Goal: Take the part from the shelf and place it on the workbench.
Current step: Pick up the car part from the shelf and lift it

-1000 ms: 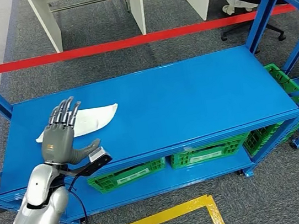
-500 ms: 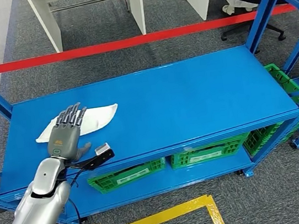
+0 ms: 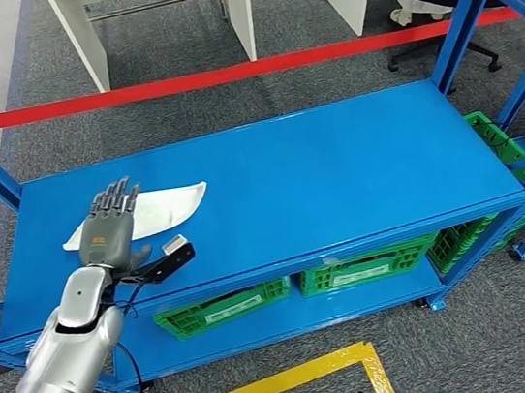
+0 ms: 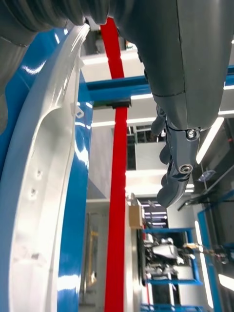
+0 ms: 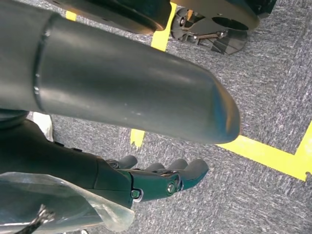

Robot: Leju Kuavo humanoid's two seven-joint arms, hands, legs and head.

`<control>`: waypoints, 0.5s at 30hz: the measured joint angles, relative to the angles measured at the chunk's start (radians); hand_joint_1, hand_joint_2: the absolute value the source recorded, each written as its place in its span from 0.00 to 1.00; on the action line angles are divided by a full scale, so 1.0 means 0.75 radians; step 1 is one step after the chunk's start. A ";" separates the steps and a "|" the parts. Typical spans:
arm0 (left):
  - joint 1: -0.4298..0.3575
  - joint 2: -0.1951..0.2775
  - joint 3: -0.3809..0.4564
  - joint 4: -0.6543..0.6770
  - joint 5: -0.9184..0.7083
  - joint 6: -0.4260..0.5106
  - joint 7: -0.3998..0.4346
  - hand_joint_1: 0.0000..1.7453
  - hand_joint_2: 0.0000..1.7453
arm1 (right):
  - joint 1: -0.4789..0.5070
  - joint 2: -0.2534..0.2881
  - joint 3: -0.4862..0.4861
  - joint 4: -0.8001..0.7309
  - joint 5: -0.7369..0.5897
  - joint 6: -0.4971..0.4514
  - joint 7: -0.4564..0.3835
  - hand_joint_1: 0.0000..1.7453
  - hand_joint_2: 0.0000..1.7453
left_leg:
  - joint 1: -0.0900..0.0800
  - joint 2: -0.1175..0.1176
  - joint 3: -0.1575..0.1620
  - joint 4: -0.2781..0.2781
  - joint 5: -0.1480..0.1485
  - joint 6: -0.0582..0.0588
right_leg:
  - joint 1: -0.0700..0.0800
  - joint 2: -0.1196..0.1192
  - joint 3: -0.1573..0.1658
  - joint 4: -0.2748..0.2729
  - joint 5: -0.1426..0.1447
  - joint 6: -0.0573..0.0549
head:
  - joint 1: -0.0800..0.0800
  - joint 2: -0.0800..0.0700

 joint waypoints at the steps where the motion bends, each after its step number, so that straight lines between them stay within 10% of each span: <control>1: -0.008 -0.002 0.000 0.013 -0.005 -0.006 0.009 0.00 1.00 | 0.000 -0.001 0.001 0.000 -0.001 0.001 0.001 0.00 0.00 | 0.000 0.000 0.000 0.000 0.000 0.000 | 0.000 0.000 0.000 0.000 0.000 0.000 | 0.000 0.000; 11: -0.046 -0.014 0.002 0.116 -0.045 -0.056 0.076 0.03 1.00 | 0.001 -0.002 0.002 0.000 -0.008 0.002 0.003 0.00 0.00 | 0.000 0.000 0.000 0.000 0.000 0.000 | 0.000 0.000 0.000 0.000 0.000 0.000 | 0.000 0.000; 15: -0.046 -0.024 0.017 0.143 -0.045 -0.080 0.102 0.98 1.00 | 0.003 -0.003 0.002 0.000 -0.016 0.000 0.009 0.00 0.00 | 0.000 0.000 0.000 0.000 0.000 0.000 | 0.000 0.000 0.000 0.000 0.000 0.000 | 0.000 0.000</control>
